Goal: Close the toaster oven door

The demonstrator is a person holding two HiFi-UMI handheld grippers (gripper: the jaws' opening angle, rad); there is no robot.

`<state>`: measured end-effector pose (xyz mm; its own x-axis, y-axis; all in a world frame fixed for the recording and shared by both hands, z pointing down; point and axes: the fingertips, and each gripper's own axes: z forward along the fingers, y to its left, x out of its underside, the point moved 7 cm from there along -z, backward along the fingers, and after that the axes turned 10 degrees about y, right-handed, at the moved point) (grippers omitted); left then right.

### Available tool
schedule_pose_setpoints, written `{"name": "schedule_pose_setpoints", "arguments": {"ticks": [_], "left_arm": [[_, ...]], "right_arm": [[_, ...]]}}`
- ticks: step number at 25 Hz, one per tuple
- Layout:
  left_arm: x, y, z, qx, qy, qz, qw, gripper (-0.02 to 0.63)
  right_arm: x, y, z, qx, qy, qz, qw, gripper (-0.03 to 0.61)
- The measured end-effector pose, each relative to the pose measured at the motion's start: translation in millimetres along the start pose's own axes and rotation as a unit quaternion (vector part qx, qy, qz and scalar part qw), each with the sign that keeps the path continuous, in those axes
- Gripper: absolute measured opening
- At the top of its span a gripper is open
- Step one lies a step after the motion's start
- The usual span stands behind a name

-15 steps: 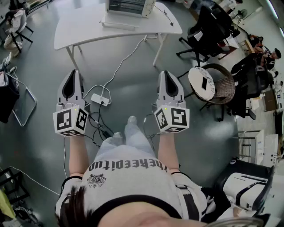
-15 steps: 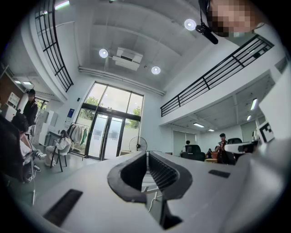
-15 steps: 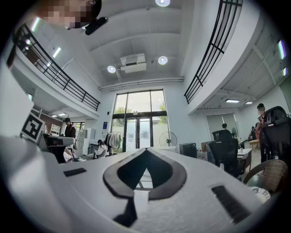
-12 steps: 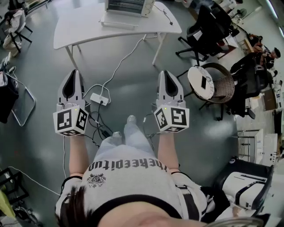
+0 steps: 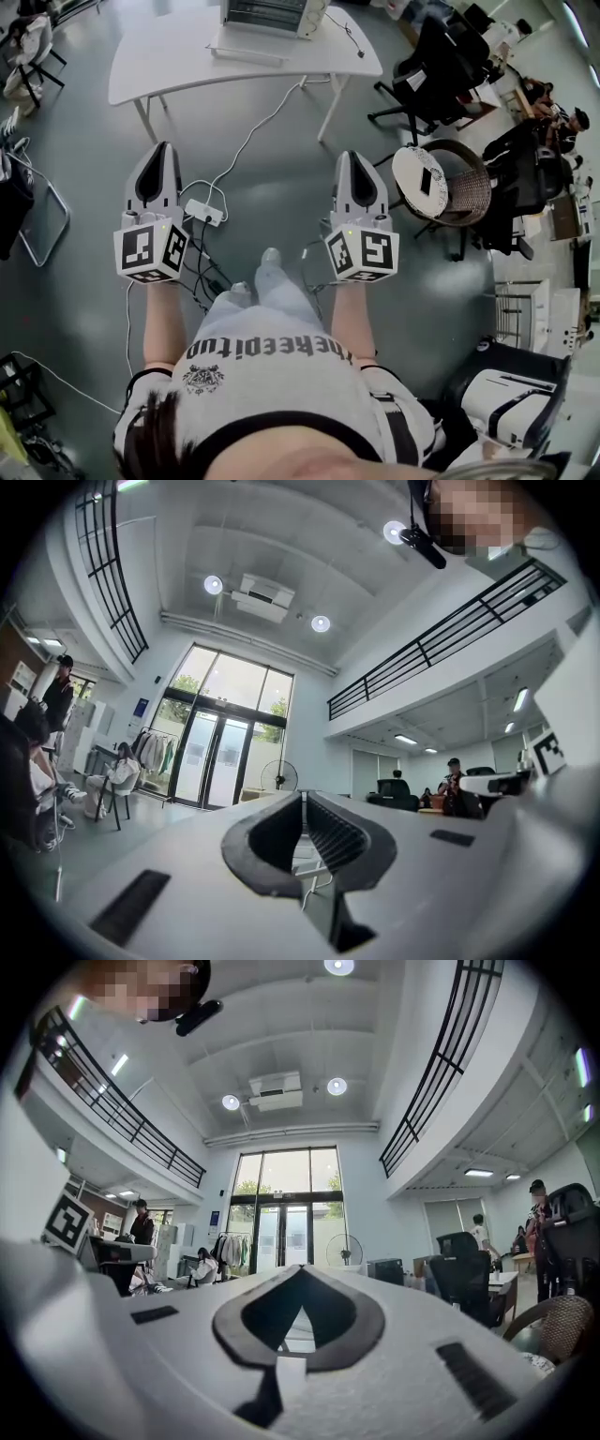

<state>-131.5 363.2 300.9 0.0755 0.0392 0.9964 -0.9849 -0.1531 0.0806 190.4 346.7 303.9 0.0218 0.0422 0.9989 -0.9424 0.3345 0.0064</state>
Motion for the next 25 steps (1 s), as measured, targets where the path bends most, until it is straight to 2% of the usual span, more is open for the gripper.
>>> {"name": "schedule_pose_setpoints", "arguments": {"ticks": [16, 25], "left_arm": [[-11, -33, 108, 0.002, -0.019, 0.000, 0.9998, 0.014], [-16, -60, 153, -0.016, -0.025, 0.005, 0.9995, 0.015]], "right_arm": [[-17, -68, 88, -0.042, -0.013, -0.009, 0.999, 0.005], [-13, -111, 125, -0.066, -0.012, -0.003, 0.998, 0.005]]}}
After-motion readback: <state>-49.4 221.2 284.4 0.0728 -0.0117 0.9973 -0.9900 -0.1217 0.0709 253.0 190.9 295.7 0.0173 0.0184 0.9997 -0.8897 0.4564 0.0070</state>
